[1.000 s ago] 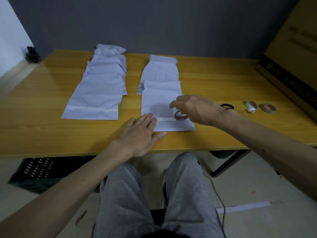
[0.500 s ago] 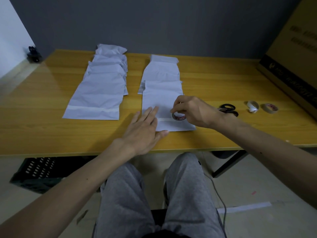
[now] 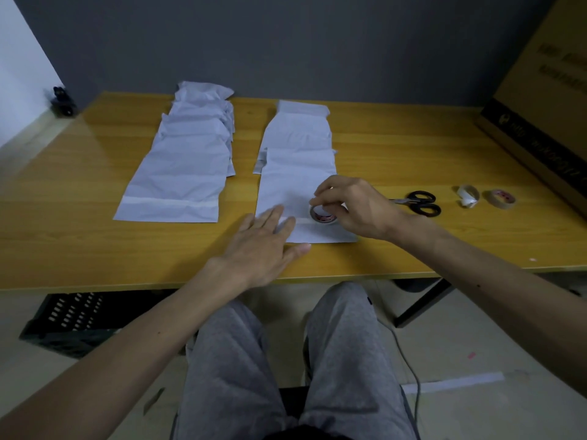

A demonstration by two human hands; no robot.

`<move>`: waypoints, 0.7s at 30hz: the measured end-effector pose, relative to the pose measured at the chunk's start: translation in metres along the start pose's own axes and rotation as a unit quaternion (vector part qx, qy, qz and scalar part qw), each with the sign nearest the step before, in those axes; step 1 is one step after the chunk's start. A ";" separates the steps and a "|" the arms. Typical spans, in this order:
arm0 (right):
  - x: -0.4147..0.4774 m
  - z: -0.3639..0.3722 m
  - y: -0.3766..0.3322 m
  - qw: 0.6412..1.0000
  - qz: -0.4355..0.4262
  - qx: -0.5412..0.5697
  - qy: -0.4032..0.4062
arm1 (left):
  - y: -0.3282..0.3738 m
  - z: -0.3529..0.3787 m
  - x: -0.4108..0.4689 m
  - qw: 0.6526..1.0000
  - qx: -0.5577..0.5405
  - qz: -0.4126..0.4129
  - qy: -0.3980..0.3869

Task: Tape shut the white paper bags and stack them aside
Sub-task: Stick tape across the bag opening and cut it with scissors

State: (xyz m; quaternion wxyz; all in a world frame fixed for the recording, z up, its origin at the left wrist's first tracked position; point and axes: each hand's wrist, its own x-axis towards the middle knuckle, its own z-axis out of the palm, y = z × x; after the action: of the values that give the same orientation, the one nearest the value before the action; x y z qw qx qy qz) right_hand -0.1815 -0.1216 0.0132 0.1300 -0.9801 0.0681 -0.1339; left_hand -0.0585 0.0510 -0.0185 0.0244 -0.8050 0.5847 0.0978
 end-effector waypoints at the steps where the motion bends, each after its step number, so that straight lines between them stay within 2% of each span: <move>1: -0.001 0.001 0.000 1.000 0.003 -0.003 -0.008 | 0.000 -0.001 0.001 1.000 0.006 0.002 0.015; 3: -0.004 0.004 0.000 1.000 0.004 -0.002 -0.013 | 0.002 -0.004 0.003 0.999 0.000 0.018 0.051; 7: -0.011 0.008 -0.003 1.000 0.011 0.005 0.014 | 0.009 -0.001 0.005 0.995 -0.091 0.003 0.039; 10: -0.014 0.010 -0.004 0.997 0.056 0.031 0.042 | 0.010 0.006 0.002 0.996 -0.074 0.013 0.054; 15: -0.013 0.014 -0.001 0.998 0.028 0.013 0.058 | 0.011 0.007 0.005 0.996 -0.064 0.035 0.058; 18: -0.011 0.014 -0.003 0.997 0.038 0.022 0.071 | 0.013 0.008 0.008 0.992 -0.101 0.044 0.061; 21: -0.009 0.012 -0.006 0.994 0.056 0.051 0.080 | 0.013 0.010 0.006 0.993 -0.090 0.041 0.057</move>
State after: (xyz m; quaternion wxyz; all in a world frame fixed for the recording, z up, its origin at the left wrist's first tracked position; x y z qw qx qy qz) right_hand -0.1858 -0.1119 0.0017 0.1814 -0.9530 0.1262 -0.2073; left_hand -0.0703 0.0430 -0.0284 -0.0858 -0.7835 0.6064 0.1052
